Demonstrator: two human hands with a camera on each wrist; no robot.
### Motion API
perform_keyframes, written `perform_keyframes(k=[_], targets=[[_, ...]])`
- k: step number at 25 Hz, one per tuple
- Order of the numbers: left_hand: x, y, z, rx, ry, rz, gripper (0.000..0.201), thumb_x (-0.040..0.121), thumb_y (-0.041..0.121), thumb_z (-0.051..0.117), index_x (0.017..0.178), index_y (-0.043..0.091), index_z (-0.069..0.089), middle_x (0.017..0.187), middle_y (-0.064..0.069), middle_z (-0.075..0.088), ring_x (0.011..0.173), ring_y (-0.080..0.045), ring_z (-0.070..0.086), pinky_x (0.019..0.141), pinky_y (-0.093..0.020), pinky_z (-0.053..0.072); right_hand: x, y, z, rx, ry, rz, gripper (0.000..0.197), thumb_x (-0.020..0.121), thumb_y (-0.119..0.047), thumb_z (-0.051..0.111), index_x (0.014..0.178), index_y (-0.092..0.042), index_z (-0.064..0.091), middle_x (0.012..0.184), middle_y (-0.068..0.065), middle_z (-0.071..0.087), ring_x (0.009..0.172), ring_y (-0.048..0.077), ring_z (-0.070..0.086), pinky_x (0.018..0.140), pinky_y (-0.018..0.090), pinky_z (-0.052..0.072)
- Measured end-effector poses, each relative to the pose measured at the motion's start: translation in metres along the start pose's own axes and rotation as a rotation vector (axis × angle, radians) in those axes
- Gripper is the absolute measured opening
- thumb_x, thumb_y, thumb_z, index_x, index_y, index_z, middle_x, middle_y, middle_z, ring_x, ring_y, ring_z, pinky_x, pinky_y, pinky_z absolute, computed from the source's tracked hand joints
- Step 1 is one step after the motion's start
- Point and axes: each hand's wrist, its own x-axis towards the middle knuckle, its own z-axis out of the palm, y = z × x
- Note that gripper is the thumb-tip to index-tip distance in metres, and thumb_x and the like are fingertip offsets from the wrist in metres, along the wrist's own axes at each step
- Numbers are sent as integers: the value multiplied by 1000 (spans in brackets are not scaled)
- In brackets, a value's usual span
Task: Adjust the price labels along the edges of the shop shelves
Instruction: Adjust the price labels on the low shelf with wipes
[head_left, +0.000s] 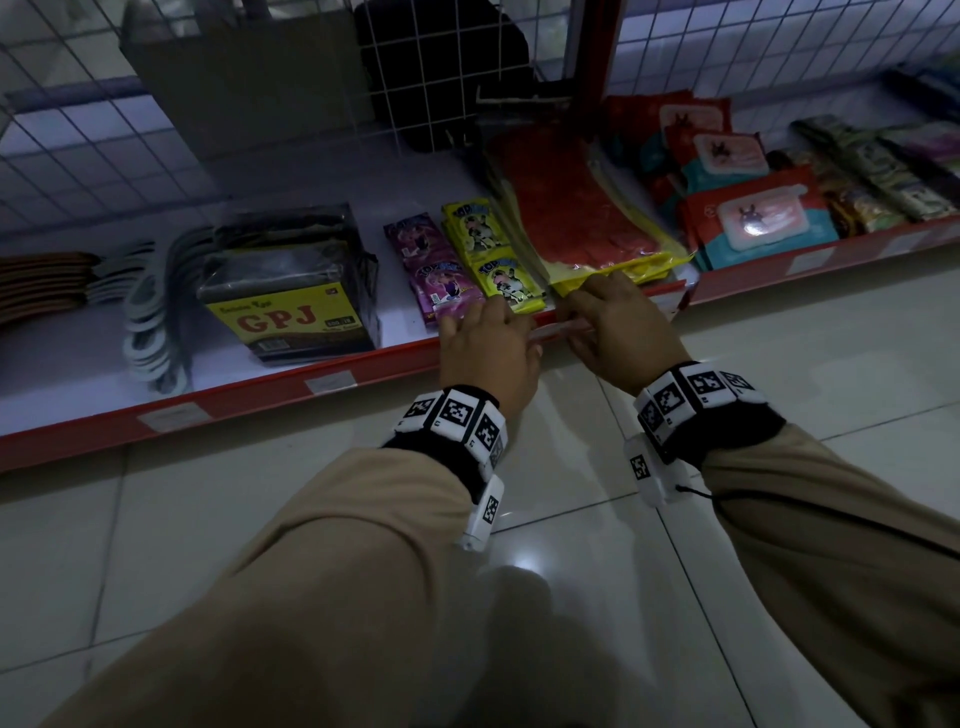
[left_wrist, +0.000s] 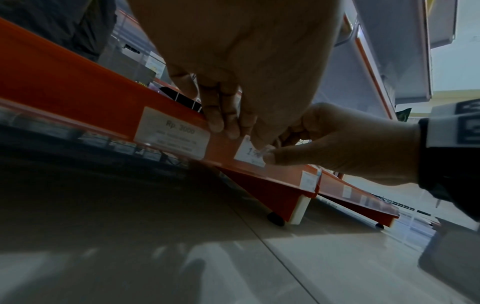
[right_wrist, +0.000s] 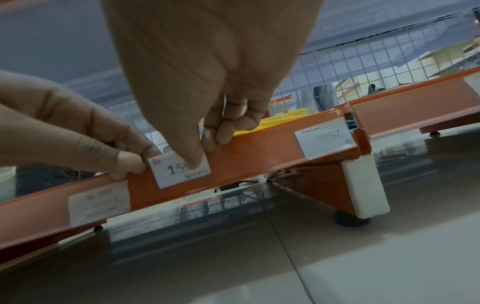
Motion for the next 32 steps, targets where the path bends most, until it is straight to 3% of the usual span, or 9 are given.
perform_keyframes(k=[20,32], targets=[[1,3,-5,125,-30,24,31,92,27,49,122,20,56,125,-7,47,120,-30,39,103,-47,26,-1,-2,2,-29,-24,44,19,91,-14,56,102,-6,68,101,19,59,102,36,47,76,43,43],[1,2,-7,142,-25,35,33,92,29,48,123,21,55,123,-5,52,118,-28,43,103,-46,27,-5,-2,3,31,55,68,16,87,-8,58,100,-5,68,97,18,61,99,36,49,74,44,44]])
